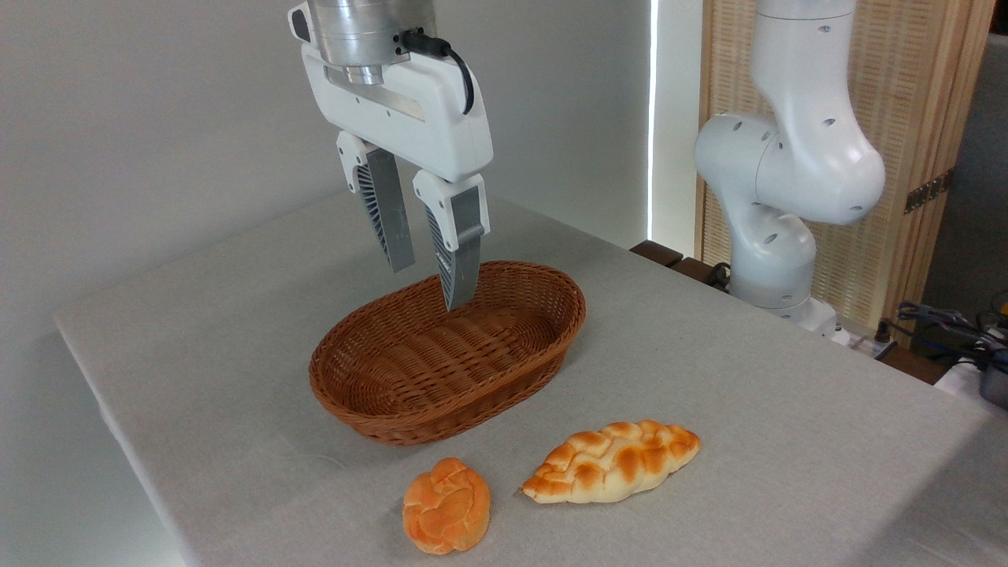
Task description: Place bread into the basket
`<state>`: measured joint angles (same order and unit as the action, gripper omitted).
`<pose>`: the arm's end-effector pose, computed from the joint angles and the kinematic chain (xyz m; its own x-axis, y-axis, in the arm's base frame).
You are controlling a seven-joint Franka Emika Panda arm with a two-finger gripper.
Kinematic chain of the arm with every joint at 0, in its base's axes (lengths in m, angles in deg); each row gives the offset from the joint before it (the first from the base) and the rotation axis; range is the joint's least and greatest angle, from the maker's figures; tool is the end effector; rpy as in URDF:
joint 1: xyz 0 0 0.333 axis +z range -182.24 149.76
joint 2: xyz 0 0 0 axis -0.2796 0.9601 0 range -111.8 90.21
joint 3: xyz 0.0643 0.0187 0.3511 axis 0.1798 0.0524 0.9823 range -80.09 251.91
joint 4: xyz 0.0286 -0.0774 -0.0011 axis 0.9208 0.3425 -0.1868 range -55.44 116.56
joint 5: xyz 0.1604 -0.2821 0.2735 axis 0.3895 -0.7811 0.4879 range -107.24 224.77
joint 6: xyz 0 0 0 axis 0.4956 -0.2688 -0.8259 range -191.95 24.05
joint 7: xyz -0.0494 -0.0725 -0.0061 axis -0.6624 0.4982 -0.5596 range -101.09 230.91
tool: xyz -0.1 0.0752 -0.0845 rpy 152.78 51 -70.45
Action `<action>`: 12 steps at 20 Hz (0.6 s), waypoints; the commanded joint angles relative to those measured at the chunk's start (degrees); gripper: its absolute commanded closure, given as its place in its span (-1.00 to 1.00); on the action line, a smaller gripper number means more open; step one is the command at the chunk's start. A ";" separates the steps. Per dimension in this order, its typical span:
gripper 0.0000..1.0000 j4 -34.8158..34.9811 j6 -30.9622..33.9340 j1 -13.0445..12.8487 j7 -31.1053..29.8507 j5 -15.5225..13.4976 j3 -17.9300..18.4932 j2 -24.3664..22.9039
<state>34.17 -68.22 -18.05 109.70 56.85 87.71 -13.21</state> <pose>0.5735 -0.0047 0.6166 0.7100 -0.7038 0.0254 -0.7042 -0.7096 0.0238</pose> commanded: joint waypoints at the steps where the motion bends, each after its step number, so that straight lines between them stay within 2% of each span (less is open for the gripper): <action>1: -1.00 -1.06 0.83 -0.48 -1.02 0.60 0.74 0.39; 12: -1.00 -0.97 0.92 -0.65 -0.84 0.60 0.92 0.04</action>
<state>34.16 -68.22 -18.02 109.69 56.85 87.94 -13.22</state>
